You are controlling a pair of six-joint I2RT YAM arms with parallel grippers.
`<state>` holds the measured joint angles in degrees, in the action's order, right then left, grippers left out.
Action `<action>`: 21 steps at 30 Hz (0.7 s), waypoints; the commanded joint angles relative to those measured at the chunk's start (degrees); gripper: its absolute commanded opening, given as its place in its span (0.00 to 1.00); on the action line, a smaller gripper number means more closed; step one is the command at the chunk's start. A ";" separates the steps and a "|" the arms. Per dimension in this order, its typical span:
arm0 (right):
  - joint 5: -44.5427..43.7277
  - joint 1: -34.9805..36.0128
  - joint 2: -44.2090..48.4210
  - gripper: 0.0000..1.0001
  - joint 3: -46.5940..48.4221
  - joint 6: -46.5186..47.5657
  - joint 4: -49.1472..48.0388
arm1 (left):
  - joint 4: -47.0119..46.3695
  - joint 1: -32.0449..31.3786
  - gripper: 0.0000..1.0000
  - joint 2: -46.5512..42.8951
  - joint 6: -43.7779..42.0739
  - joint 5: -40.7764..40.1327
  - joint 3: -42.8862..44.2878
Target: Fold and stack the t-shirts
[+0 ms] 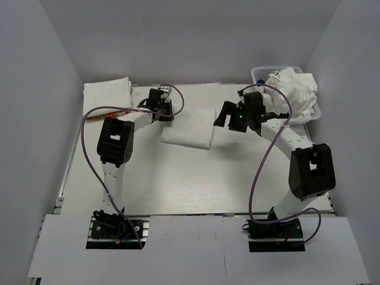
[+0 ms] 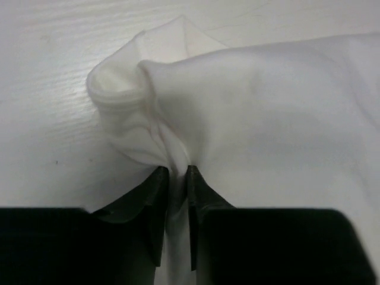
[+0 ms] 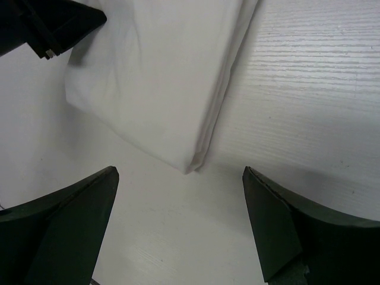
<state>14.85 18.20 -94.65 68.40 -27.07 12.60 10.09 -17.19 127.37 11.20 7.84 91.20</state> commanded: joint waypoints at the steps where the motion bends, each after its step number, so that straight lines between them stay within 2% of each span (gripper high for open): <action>1: 0.36 0.09 3.24 0.91 -1.60 1.32 -3.71 | 4.41 0.05 0.26 3.59 -1.44 2.71 0.73; 2: -0.34 0.00 3.51 0.91 -2.04 1.32 -4.07 | 4.41 0.05 0.16 3.59 -1.45 2.71 0.74; 3: -1.31 -0.09 3.77 0.91 -2.39 1.23 -3.73 | 4.41 0.05 0.00 3.59 -1.97 1.32 0.74; 16: -10.63 0.09 9.31 0.91 -10.74 2.55 -7.06 | 1.51 0.58 0.00 -15.56 -20.32 -15.55 -0.41; 21: -12.13 0.08 10.45 0.91 -12.15 2.20 -7.86 | 2.13 1.80 0.00 -19.35 -23.77 -16.98 -1.54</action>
<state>5.04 18.17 -86.28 56.73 -25.80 7.68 12.84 -16.69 113.71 -8.19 -5.80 90.41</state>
